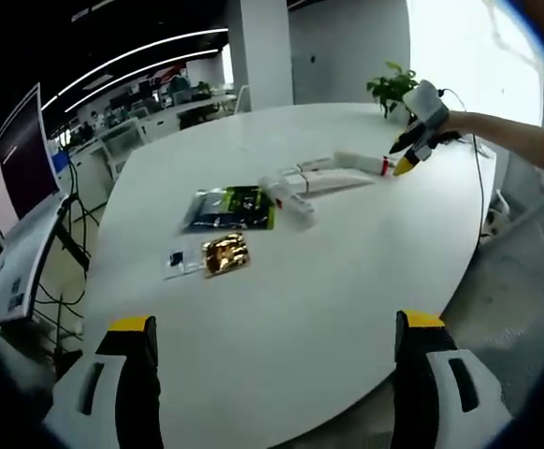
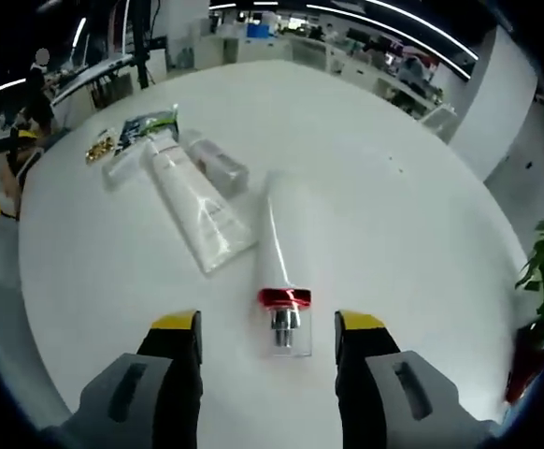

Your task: Arrange the skincare products in the storage area until every visible bottle or jar stands upright without overlapping.

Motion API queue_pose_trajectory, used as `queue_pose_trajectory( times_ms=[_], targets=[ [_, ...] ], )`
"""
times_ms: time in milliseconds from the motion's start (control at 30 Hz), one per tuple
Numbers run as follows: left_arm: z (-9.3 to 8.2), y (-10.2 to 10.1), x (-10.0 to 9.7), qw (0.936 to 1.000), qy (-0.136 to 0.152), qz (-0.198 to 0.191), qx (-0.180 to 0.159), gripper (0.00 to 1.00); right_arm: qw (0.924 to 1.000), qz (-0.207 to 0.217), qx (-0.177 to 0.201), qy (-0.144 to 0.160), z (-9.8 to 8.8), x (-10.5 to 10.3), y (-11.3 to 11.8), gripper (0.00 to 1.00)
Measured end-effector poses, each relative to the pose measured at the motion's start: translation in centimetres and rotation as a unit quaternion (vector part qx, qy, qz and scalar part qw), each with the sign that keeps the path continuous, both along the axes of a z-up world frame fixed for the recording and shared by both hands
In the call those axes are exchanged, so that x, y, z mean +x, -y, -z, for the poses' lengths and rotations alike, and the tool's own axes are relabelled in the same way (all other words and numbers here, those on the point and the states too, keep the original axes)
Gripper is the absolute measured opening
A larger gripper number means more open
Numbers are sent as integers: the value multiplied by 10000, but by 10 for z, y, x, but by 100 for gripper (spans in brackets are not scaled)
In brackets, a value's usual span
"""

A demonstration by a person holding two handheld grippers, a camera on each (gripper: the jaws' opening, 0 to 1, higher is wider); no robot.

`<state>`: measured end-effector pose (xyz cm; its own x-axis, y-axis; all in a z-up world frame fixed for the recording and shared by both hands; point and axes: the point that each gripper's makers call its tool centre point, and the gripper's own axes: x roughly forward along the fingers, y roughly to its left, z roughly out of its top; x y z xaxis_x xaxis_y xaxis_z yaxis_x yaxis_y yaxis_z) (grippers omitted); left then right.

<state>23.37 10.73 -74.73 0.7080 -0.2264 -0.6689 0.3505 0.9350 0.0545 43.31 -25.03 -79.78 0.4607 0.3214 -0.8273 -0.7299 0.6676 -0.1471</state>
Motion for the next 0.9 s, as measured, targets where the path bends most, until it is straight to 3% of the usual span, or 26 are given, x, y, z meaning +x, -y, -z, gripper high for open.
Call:
queue_pose_trajectory(
  times_ms=[233, 900],
  targets=[
    [1, -1, 1, 10000, -30, -25, 4, 99, 9998, 34, -31, -180, 12, 11, 4, 52],
    [4, -4, -1, 9999, -88, -45, 61, 99, 9976, 76, -95, -686, 28, 17, 7, 37]
  ],
)
